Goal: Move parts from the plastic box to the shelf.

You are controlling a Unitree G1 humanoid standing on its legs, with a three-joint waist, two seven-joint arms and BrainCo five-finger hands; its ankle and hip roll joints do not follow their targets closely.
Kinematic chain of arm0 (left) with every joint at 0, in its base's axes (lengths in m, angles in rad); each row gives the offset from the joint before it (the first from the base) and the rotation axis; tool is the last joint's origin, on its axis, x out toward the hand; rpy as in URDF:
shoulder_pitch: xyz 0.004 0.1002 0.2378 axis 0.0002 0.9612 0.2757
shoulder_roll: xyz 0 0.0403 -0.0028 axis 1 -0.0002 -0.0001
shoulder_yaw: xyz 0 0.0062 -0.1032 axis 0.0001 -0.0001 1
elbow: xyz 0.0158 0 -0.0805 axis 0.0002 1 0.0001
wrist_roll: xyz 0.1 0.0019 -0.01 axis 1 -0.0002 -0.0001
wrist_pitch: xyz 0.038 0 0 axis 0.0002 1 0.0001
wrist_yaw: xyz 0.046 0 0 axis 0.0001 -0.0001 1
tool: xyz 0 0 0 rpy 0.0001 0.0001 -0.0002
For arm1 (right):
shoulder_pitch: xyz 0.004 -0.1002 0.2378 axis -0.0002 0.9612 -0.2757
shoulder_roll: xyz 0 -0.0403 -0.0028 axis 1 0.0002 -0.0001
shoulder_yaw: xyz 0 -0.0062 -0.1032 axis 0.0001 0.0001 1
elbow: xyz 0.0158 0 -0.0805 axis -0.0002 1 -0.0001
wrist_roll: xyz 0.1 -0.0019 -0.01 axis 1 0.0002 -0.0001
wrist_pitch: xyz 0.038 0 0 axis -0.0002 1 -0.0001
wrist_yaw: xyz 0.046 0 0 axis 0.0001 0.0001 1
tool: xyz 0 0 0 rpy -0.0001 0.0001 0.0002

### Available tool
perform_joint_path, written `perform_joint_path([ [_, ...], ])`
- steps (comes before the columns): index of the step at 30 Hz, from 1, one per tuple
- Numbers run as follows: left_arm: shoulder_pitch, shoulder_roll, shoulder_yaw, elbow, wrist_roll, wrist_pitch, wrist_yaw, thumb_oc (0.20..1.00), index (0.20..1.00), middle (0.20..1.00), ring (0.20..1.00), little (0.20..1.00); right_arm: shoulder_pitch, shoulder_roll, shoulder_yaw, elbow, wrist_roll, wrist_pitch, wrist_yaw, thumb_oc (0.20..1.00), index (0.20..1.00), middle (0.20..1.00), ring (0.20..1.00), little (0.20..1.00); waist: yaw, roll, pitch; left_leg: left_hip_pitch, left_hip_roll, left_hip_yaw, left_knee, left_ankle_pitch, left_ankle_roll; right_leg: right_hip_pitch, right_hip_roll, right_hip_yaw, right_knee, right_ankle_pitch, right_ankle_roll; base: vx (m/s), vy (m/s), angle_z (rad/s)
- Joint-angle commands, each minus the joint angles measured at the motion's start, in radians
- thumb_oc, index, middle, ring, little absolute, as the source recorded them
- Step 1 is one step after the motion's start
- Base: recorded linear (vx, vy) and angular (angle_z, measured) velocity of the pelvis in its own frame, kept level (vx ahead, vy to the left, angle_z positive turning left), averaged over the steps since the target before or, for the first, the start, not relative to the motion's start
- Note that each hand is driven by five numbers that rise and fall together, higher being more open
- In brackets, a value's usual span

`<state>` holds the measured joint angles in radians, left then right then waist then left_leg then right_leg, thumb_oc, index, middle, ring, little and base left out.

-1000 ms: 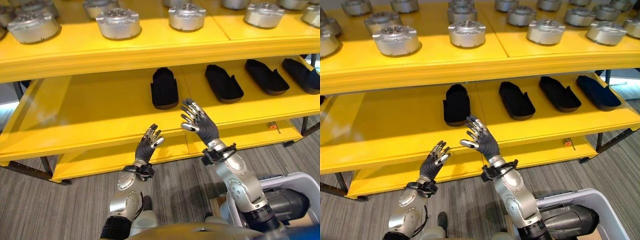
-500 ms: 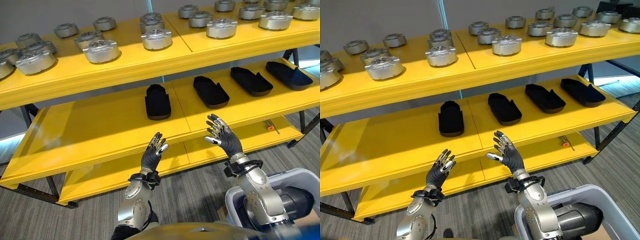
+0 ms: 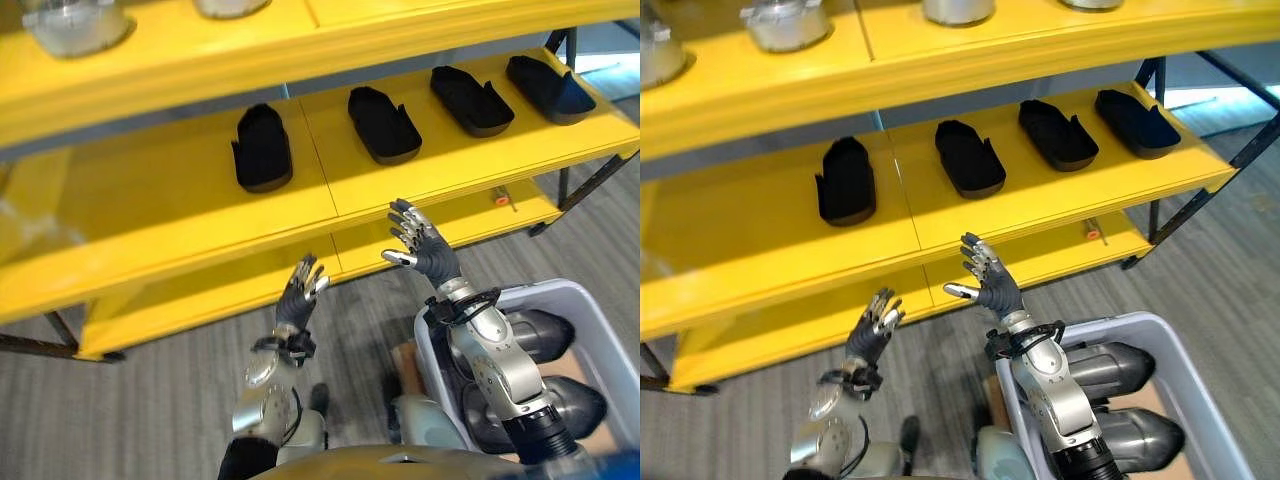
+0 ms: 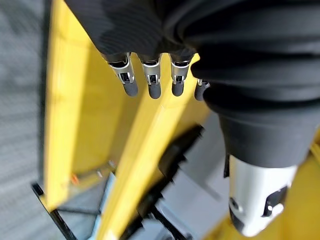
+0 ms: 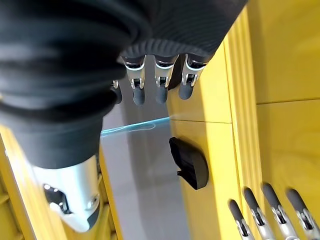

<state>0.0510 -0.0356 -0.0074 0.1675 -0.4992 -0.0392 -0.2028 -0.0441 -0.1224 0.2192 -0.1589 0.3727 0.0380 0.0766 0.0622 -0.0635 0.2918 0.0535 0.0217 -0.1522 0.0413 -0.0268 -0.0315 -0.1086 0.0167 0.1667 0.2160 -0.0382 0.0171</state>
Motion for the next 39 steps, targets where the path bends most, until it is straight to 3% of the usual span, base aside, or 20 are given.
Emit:
perform_joint_path([
  [1,0.016,0.023,0.027,-0.111,-0.008,-0.058,-0.019,1.000,1.000,1.000,1.000,1.000,-0.042,0.037,-0.017,-0.031,0.056,-0.048,0.018,1.000,1.000,1.000,1.000,1.000,-0.019,0.030,-0.027,-0.049,0.027,0.017,-0.010,0.105,-0.004,0.084,-0.084,0.054,-0.151,0.146,0.005,-0.03,0.144,-0.47],
  [3,0.015,0.023,0.022,-0.114,-0.005,-0.058,-0.020,1.000,1.000,1.000,1.000,1.000,-0.028,0.066,-0.028,0.002,0.070,-0.040,0.036,1.000,1.000,1.000,1.000,1.000,-0.027,0.034,-0.052,-0.015,0.014,-0.013,-0.046,0.094,-0.003,0.077,-0.100,0.054,-0.160,0.142,-0.011,-0.01,0.247,-0.13],
  [9,-0.007,0.012,0.003,-0.075,0.002,-0.052,-0.012,1.000,1.000,1.000,1.000,1.000,0.002,0.133,-0.050,0.079,0.129,-0.031,0.069,1.000,1.000,1.000,1.000,1.000,-0.073,0.059,-0.069,0.038,0.005,0.024,-0.117,0.095,0.004,0.025,-0.082,0.073,-0.137,0.149,-0.007,-0.01,0.185,-0.23],
  [10,-0.004,0.014,-0.002,-0.072,0.009,-0.048,-0.010,1.000,1.000,1.000,1.000,1.000,-0.006,0.133,-0.044,0.100,0.130,-0.030,0.077,1.000,1.000,1.000,1.000,1.000,-0.073,0.071,-0.052,0.049,0.015,0.055,-0.117,0.096,0.004,0.000,-0.067,0.018,-0.092,0.146,0.002,-0.05,0.157,-0.57],
  [11,0.004,0.013,0.001,-0.073,0.014,-0.046,-0.004,1.000,1.000,1.000,1.000,1.000,-0.015,0.135,-0.030,0.109,0.138,-0.026,0.084,1.000,1.000,1.000,1.000,1.000,-0.065,0.087,-0.036,0.057,0.028,0.096,-0.109,0.097,0.001,-0.005,-0.080,-0.085,-0.043,0.130,0.003,-0.05,0.107,-0.85],
  [12,0.015,0.008,0.005,-0.076,0.012,-0.045,-0.002,1.000,1.000,1.000,1.000,1.000,-0.021,0.136,-0.024,0.118,0.141,-0.023,0.091,1.000,1.000,1.000,1.000,1.000,-0.060,0.093,-0.031,0.058,0.033,0.115,-0.102,0.101,-0.005,0.000,-0.092,-0.119,-0.026,0.127,0.001,-0.05,0.091,-1.16],
  [13,0.044,-0.006,0.009,-0.091,0.006,-0.042,-0.001,1.000,1.000,1.000,1.000,1.000,-0.025,0.150,-0.010,0.125,0.152,-0.019,0.094,1.000,1.000,1.000,1.000,1.000,-0.044,0.092,-0.028,0.073,0.034,0.159,-0.097,0.093,-0.010,0.043,-0.118,-0.200,-0.021,0.115,0.004,-0.04,0.046,-1.27],
  [15,0.074,-0.014,0.008,-0.101,-0.001,-0.040,-0.004,1.000,1.000,1.000,1.000,1.000,-0.026,0.158,-0.003,0.131,0.151,-0.019,0.099,1.000,1.000,1.000,1.000,1.000,-0.031,0.088,-0.030,0.084,0.037,0.187,-0.096,0.089,-0.014,0.083,-0.133,-0.222,-0.033,0.118,0.009,-0.04,0.006,-1.58],
  [17,0.107,-0.044,0.029,-0.110,-0.009,-0.043,-0.004,1.000,1.000,1.000,1.000,1.000,-0.045,0.221,0.013,0.180,0.144,-0.004,0.110,1.000,1.000,1.000,1.000,1.000,0.019,0.081,-0.067,0.104,0.044,0.274,-0.099,0.085,-0.026,0.203,-0.186,-0.352,-0.086,0.116,0.026,0.04,-0.056,-1.76],
  [19,0.127,-0.064,0.051,-0.116,-0.016,-0.045,-0.005,1.000,1.000,1.000,1.000,1.000,-0.054,0.247,0.017,0.201,0.143,0.007,0.118,1.000,1.000,1.000,1.000,1.000,0.046,0.080,-0.095,0.113,0.051,0.309,-0.096,0.081,-0.032,0.252,-0.219,-0.432,-0.131,0.104,0.028,0.08,-0.075,-1.56],
  [23,0.137,-0.083,0.086,-0.111,-0.020,-0.055,-0.010,1.000,1.000,1.000,1.000,1.000,-0.057,0.281,0.003,0.228,0.138,0.015,0.134,1.000,1.000,1.000,1.000,1.000,0.072,0.069,-0.115,0.132,0.061,0.337,-0.096,0.079,-0.034,0.301,-0.213,-0.445,-0.236,0.112,0.016,0.07,-0.094,-1.18],
  [27,0.129,-0.084,0.087,-0.075,-0.021,-0.066,-0.009,1.000,1.000,1.000,1.000,1.000,-0.043,0.286,-0.033,0.229,0.132,0.015,0.150,1.000,1.000,1.000,1.000,1.000,0.039,0.066,-0.120,0.151,0.091,0.348,-0.117,0.086,-0.036,0.283,-0.161,-0.407,-0.303,0.092,0.005,0.09,-0.122,-0.65],
  [39,0.091,-0.106,0.020,0.003,-0.015,-0.075,-0.032,1.000,1.000,1.000,1.000,1.000,-0.026,0.264,-0.143,0.224,0.129,-0.005,0.150,1.000,1.000,1.000,1.000,1.000,-0.067,0.061,-0.131,0.163,0.133,0.379,-0.127,0.083,-0.047,0.242,-0.133,-0.413,-0.303,0.068,-0.001,0.08,-0.100,-0.02],
])
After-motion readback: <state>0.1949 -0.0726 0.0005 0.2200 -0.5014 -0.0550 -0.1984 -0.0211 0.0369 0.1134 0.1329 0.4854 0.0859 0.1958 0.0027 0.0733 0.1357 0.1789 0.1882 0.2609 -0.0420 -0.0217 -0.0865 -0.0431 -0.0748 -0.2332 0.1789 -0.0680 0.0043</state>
